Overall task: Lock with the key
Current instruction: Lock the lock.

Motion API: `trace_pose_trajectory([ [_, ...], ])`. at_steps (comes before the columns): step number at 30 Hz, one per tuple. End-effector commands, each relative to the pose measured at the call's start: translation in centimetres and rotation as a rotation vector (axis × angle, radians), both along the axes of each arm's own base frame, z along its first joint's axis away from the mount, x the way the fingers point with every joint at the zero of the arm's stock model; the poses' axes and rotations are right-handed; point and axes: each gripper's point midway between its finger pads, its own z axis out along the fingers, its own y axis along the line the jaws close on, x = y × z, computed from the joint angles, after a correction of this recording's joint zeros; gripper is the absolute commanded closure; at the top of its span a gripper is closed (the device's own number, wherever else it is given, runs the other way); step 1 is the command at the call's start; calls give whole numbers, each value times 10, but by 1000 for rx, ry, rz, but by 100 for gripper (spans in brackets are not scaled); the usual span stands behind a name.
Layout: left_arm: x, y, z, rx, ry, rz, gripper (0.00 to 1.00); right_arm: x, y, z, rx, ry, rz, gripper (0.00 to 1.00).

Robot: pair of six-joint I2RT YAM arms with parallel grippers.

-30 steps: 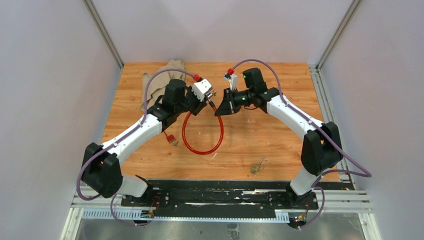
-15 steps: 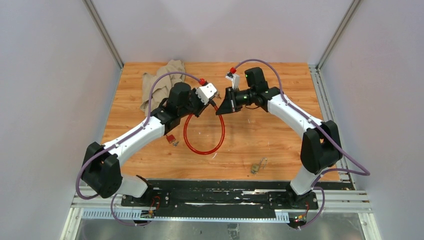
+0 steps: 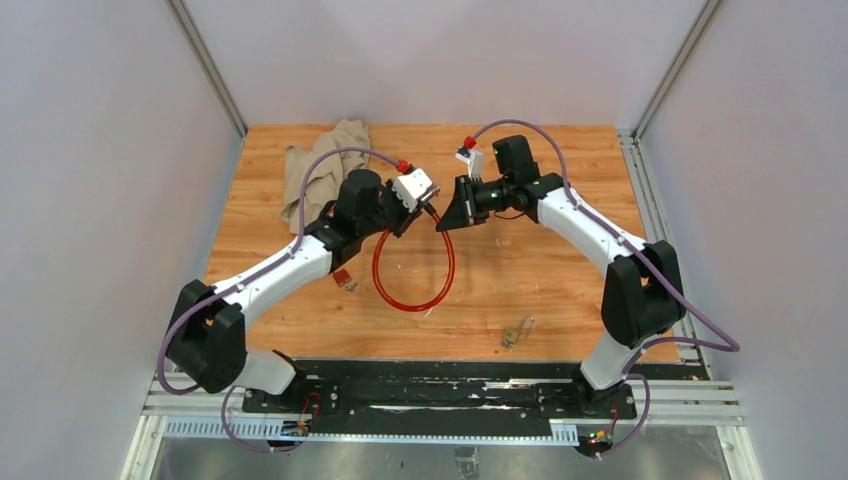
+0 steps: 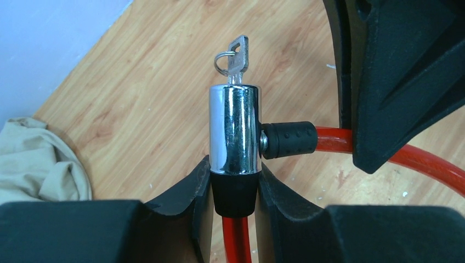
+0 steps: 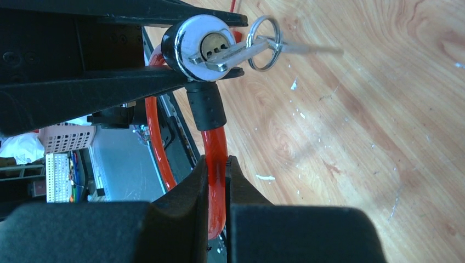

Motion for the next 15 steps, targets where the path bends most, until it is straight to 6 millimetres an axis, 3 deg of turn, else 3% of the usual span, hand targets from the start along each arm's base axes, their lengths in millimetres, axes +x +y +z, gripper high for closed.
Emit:
trace_pose_trajectory([
  [1,-46,-30,-19,-43,101,-235,83,24,-3,15,24,-124,-22,99],
  [15,-86,-50,-21,-112,226,-456,63,16,-12,3,-18,-260,62,99],
])
